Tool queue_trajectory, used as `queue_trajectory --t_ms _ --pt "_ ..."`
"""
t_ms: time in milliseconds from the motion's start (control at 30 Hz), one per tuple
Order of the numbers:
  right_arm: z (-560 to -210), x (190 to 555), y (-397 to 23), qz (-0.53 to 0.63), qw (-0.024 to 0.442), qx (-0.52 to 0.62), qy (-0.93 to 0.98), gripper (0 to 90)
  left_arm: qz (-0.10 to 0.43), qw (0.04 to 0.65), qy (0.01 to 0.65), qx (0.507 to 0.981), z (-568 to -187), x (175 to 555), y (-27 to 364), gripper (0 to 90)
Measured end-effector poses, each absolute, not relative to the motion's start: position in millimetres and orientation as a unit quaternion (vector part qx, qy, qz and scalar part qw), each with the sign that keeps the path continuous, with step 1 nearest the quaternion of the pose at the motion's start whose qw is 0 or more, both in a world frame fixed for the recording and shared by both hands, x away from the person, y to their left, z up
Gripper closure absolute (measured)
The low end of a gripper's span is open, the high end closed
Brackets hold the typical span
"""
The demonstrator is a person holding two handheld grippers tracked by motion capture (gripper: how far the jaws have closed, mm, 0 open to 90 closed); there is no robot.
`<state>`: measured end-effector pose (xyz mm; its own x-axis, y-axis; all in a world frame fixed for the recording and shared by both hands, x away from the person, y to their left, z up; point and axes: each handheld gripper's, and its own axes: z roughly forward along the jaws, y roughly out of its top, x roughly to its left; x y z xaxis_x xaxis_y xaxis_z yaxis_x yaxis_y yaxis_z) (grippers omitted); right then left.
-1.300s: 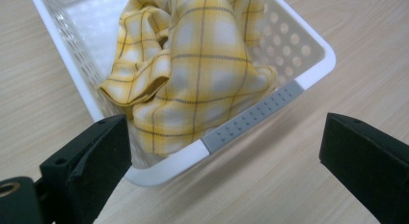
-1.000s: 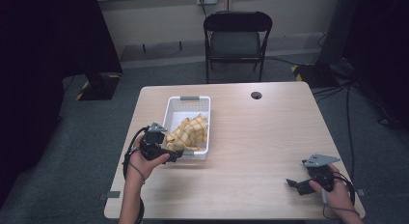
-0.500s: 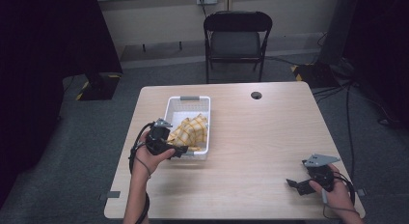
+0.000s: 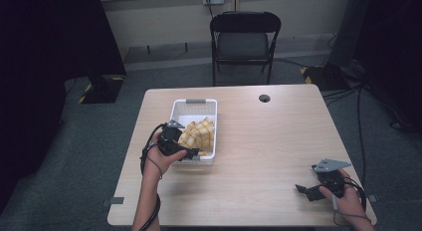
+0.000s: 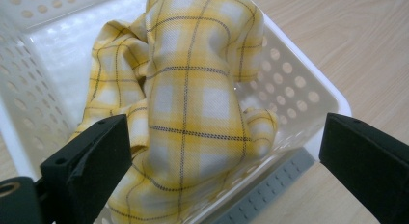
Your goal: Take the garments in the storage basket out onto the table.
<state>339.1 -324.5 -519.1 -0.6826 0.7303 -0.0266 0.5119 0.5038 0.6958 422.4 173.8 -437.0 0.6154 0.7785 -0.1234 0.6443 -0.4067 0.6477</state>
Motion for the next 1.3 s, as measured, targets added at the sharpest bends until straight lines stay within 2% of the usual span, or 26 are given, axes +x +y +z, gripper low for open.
queue_trajectory --t_ms 933,1300 --pt "-519 339 -325 0.339 0.161 0.364 0.852 0.0 0.078 0.3 0.45 0.838 -464 453 161 4.6" --pt "-519 339 -325 0.34 0.161 0.364 0.852 0.0 0.086 0.245 0.46 0.849 -468 464 150 7.0"
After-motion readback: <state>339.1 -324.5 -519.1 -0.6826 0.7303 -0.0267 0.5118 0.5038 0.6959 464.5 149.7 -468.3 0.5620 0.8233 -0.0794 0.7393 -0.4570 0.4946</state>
